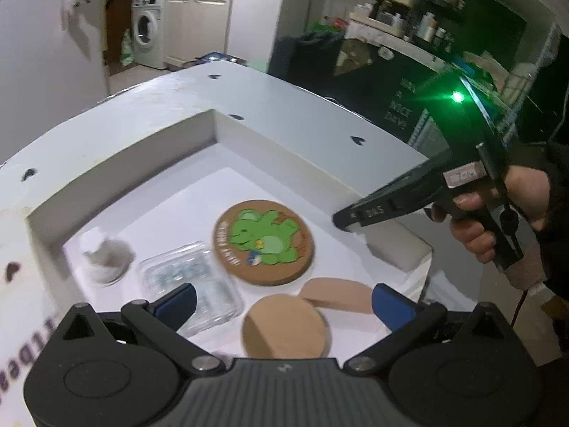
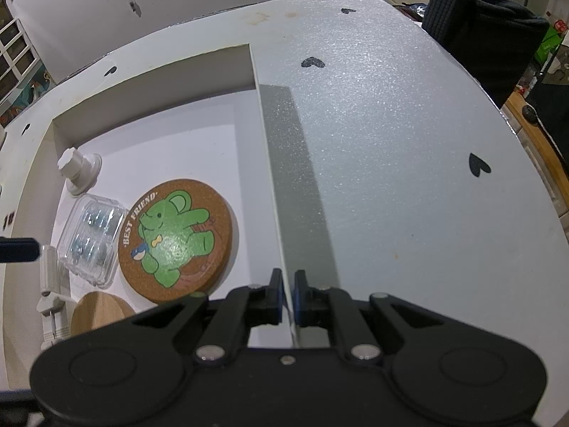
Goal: Organize rigid objects
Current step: 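Lift the left tool away from the tray, then lower the left tool onto the white charger plug and close on it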
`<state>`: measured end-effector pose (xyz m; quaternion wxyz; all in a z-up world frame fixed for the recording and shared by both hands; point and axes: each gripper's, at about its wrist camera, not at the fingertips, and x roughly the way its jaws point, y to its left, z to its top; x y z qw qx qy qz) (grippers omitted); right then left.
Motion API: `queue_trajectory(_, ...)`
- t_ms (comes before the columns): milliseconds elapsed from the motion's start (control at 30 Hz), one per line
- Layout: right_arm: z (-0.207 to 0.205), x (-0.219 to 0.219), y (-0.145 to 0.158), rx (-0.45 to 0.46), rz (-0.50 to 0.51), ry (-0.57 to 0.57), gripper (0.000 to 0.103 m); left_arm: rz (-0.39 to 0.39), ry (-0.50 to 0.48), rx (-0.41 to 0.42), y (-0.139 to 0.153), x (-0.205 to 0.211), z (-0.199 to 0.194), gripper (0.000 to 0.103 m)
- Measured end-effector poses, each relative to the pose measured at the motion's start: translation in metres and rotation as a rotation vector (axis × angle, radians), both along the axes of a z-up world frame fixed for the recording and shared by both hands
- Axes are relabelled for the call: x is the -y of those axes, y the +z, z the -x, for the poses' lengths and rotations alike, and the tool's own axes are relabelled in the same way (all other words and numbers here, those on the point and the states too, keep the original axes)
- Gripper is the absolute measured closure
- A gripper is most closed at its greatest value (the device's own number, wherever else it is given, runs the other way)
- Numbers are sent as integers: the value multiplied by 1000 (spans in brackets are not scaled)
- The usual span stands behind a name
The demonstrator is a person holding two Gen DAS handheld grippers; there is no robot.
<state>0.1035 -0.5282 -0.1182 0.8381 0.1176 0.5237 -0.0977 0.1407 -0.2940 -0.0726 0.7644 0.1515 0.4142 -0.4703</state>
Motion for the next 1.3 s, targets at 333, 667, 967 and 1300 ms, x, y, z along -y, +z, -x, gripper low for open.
queue_trajectory(333,0,-1,0,2,5,7,96,26,234,55,20,-82,-14,0)
queue_trajectory(667,0,-2,0,-2,11,9,96,41,551,118,19,-184,-54,0)
queue_trajectory(967,0,-3,-1,1,11,8,95,-24,585,163,-6,-251,-99,0)
queue_trajectory(1300,0,-3,-2,-1,7,2,95,-121,596,97,-45,-282,-147,0)
